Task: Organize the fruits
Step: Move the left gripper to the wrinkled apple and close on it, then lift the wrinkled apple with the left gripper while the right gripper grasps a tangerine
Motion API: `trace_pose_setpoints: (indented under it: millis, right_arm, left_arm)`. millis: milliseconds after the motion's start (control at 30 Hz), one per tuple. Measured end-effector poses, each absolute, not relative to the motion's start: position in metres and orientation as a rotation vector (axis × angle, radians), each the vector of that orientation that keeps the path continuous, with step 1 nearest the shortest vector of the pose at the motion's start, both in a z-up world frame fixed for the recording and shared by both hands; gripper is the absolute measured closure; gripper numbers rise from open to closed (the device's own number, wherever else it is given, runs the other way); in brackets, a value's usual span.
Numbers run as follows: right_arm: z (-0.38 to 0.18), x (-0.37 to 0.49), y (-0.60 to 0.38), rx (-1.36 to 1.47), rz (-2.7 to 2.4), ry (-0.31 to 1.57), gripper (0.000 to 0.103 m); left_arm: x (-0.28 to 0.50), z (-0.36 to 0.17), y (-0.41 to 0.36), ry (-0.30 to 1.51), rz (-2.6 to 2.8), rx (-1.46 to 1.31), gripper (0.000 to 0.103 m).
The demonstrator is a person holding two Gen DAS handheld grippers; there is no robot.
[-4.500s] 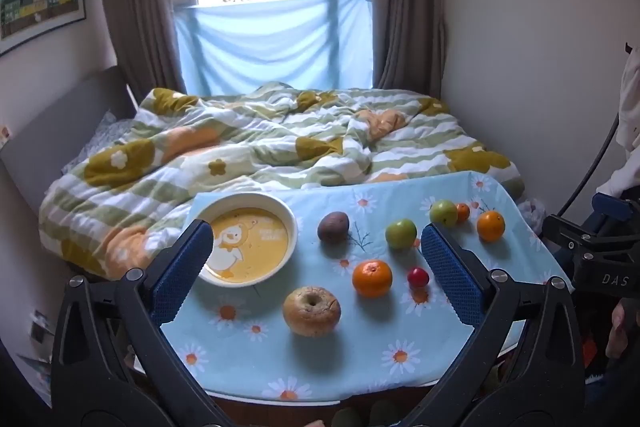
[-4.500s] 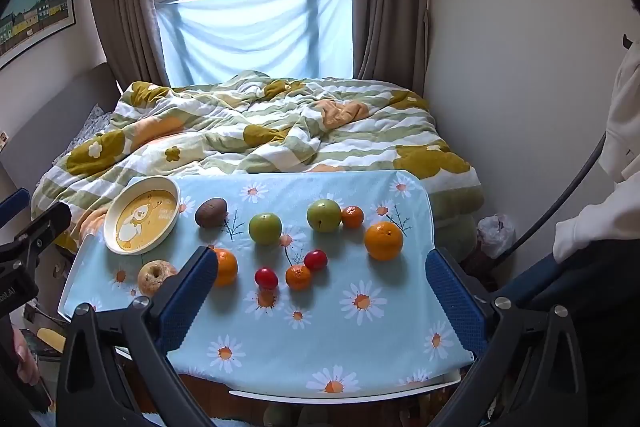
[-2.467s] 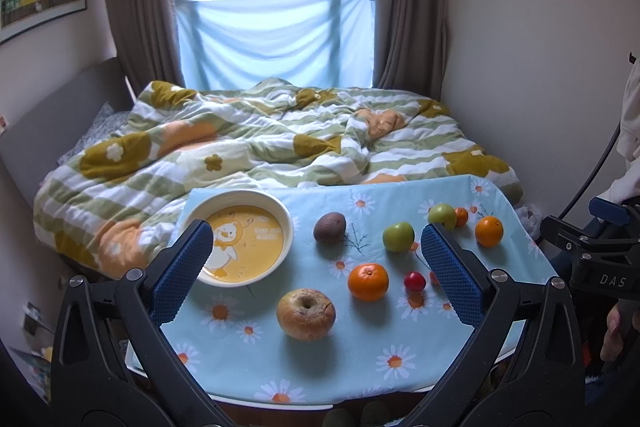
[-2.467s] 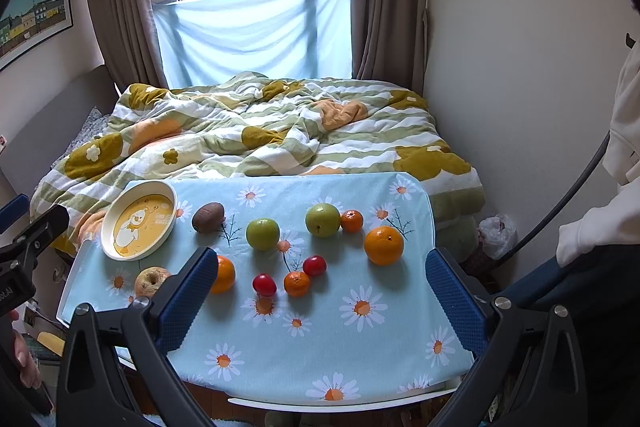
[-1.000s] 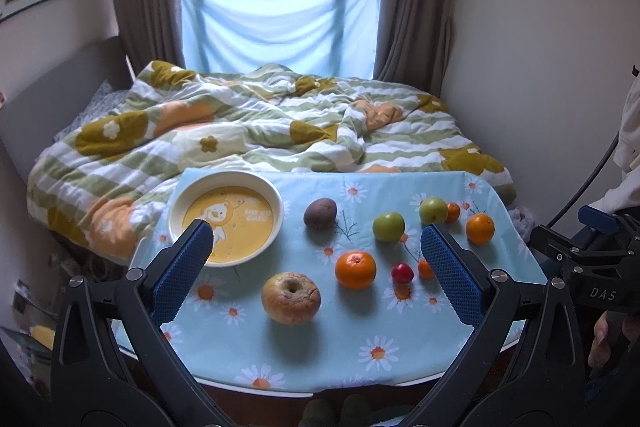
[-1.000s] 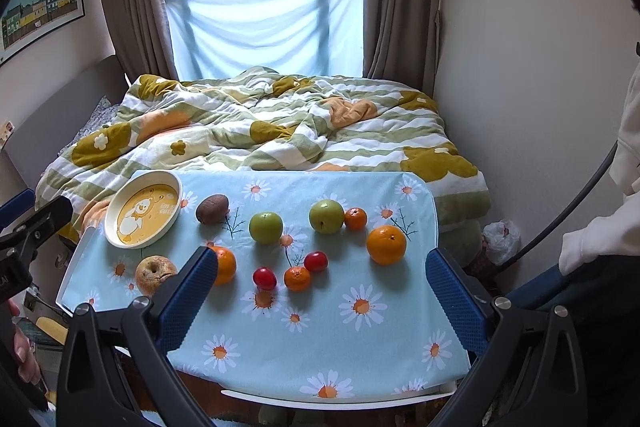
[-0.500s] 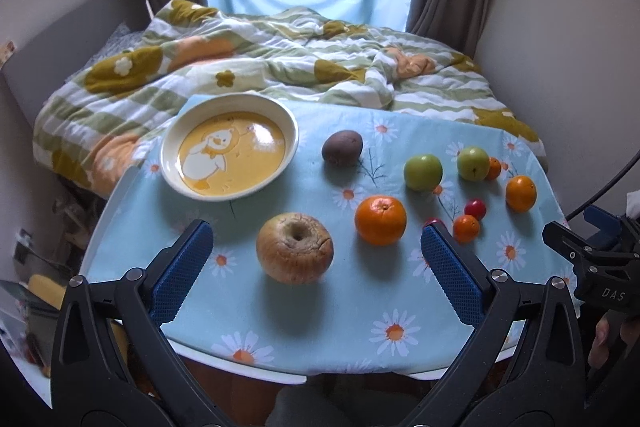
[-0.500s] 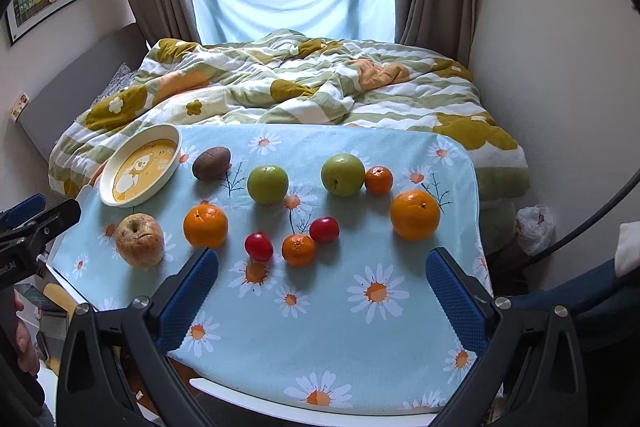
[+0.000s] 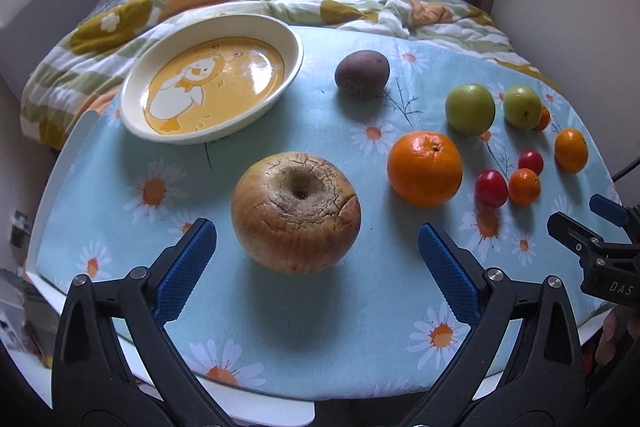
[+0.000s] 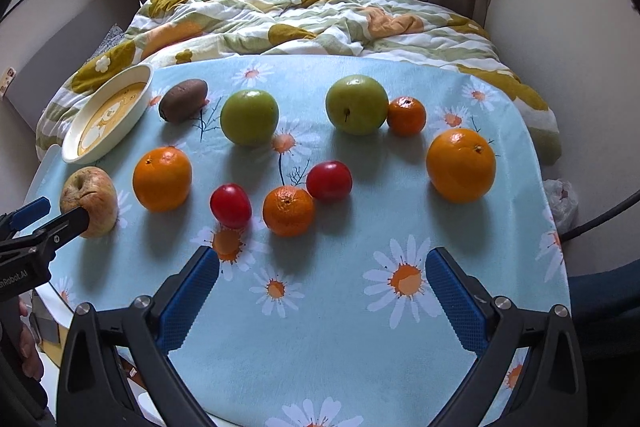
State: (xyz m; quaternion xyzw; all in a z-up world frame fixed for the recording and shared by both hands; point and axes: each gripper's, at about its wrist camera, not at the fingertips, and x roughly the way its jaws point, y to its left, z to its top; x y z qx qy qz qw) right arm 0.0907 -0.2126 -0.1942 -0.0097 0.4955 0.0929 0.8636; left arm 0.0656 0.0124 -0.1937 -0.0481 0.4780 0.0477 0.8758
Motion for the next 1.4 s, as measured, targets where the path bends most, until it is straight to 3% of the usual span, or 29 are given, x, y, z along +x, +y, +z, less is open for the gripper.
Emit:
trace_pose_setpoints:
  millis: [233,467,533,633,1133,1233,1300,1400]
  right_arm:
    - [-0.214,0.1,-0.206,-0.055,0.177,1.099,0.0]
    - [-0.226,0.107,-0.2,-0.079,0.172,1.138,0.016]
    - [-0.229,0.109,-0.198,-0.082,0.172,1.139,0.018]
    - [-0.23,0.115,-0.195,-0.086,0.17,1.141,0.028]
    - [-0.228,0.129,-0.179,-0.101,0.194,1.115,0.046]
    - [-0.227,0.133,-0.176,-0.104,0.196,1.102,0.054]
    - [-0.226,0.133,-0.173,-0.113,0.203,1.088,0.069]
    - [-0.226,0.131,-0.169,-0.144,0.204,1.076,0.07]
  left_arm:
    - [0.078,-0.212,0.017,1.034,0.102,-0.099,0.002]
    - [0.087,-0.221,0.023,1.07,0.109,-0.068,0.021]
    - [0.088,-0.223,0.026,1.073,0.091,-0.073,0.021]
    - [0.088,-0.223,0.022,1.073,0.085,-0.041,0.021]
    - [0.087,-0.223,0.026,1.06,0.067,-0.055,0.022]
    - [0.086,-0.223,0.025,1.058,0.064,-0.052,0.022]
    - [0.085,-0.223,0.027,1.055,0.06,-0.065,0.022]
    - [0.081,-0.223,0.028,1.048,0.057,-0.079,0.022]
